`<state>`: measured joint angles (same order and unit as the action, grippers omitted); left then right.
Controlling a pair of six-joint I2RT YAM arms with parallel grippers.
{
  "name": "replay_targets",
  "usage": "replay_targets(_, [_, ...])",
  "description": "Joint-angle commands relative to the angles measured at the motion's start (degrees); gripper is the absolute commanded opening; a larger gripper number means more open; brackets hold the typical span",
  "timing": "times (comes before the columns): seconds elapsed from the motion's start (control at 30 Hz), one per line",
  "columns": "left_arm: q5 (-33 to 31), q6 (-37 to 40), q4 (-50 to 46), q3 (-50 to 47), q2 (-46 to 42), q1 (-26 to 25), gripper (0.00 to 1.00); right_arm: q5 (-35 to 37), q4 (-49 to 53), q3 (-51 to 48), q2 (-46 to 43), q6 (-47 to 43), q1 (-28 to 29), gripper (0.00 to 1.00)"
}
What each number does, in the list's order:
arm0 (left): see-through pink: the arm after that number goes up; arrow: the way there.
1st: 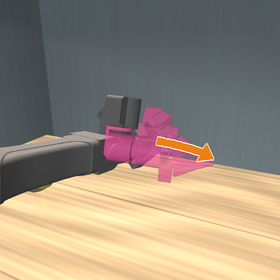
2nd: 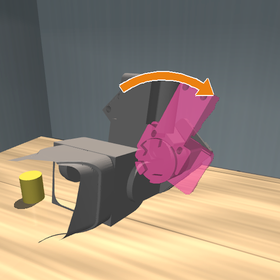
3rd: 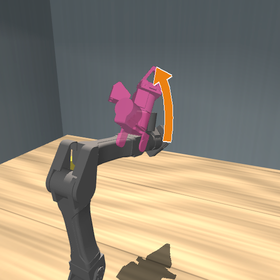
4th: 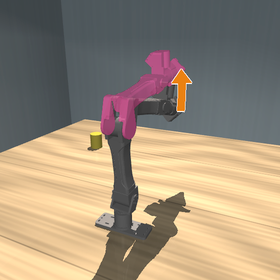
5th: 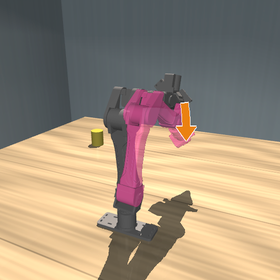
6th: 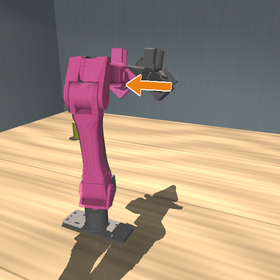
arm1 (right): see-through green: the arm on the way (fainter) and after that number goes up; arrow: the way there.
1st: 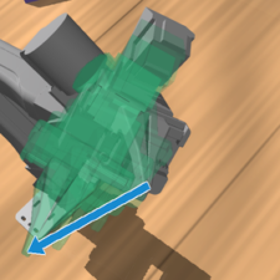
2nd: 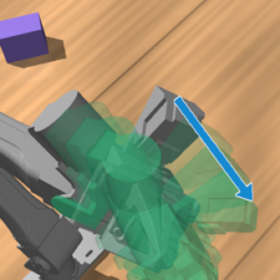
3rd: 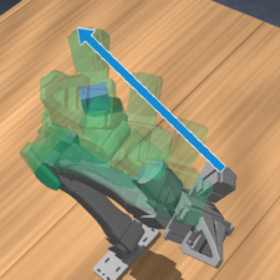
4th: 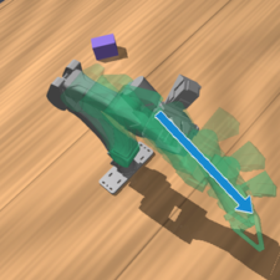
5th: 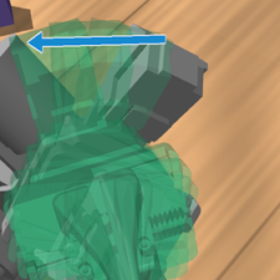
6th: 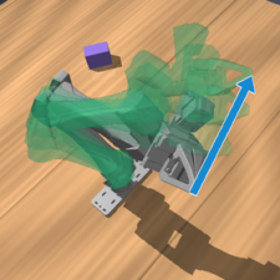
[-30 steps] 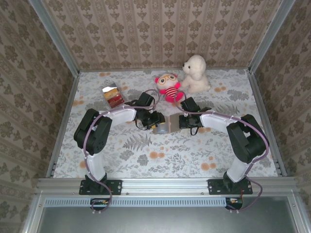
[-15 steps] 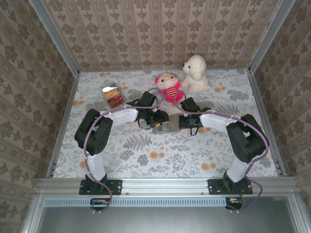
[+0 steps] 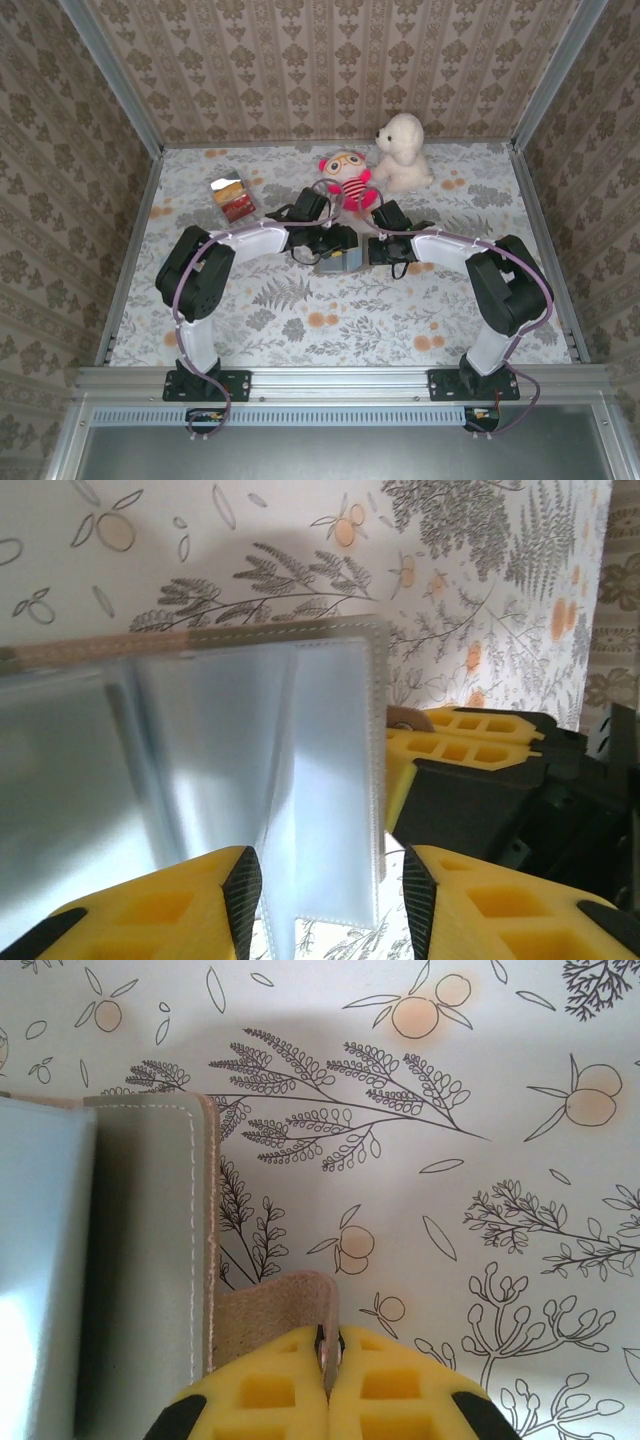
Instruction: Take the credit cards out of the card holder
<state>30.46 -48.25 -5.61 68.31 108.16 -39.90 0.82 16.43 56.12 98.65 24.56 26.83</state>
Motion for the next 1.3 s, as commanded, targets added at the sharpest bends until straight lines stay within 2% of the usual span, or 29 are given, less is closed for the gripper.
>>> replay_targets(0.0, [1.57, -1.37, 3.55, 0.69, 2.43, -1.04, 0.45, -1.01, -0.29, -0.57, -0.88, 1.45, -0.59, 0.0])
replay_targets(0.23, [1.91, -2.64, 7.07, 1.18, 2.5, -1.36, 0.44, -1.35, -2.2, -2.89, -3.38, 3.33, -1.82, 0.03])
replay_targets(0.37, [1.46, -2.41, 8.62, 0.55, 1.57, -1.2, 0.42, -0.77, -3.02, -4.58, -6.7, 4.42, -3.03, 0.13])
replay_targets(0.47, [1.7, -2.21, 9.44, -0.57, 0.89, -0.55, 0.4, 1.36, -3.06, -6.09, -10.86, 4.29, -3.14, 0.24])
replay_targets(0.6, [2.1, -2.03, 10.89, -2.68, -1.31, 1.08, 0.39, 2.28, -0.32, -5.88, -16.48, 4.6, -3.18, 0.31])
replay_targets(0.8, [4.09, -2.9, 15.17, -3.63, -1.95, 1.94, 0.41, -0.53, 5.36, -3.05, -18.58, 7.08, -1.75, 0.36])
replay_targets(1.03, [7.77, -2.97, 16.54, -1.09, 3.96, 2.02, 0.43, -0.31, 6.43, -1.76, -21.11, 12.61, -0.53, 0.38])
replay_targets(1.17, [10.1, -3.38, 18.26, 0.04, 6.75, 2.09, 0.42, -0.12, 7.3, -0.94, -20.5, 14.64, -0.55, 0.37])
replay_targets(1.27, [10.22, -2.74, 16.45, 1.44, 8.6, 2.11, 0.37, -1.27, 7.31, -0.61, -19.38, 16.63, -0.55, 0.31])
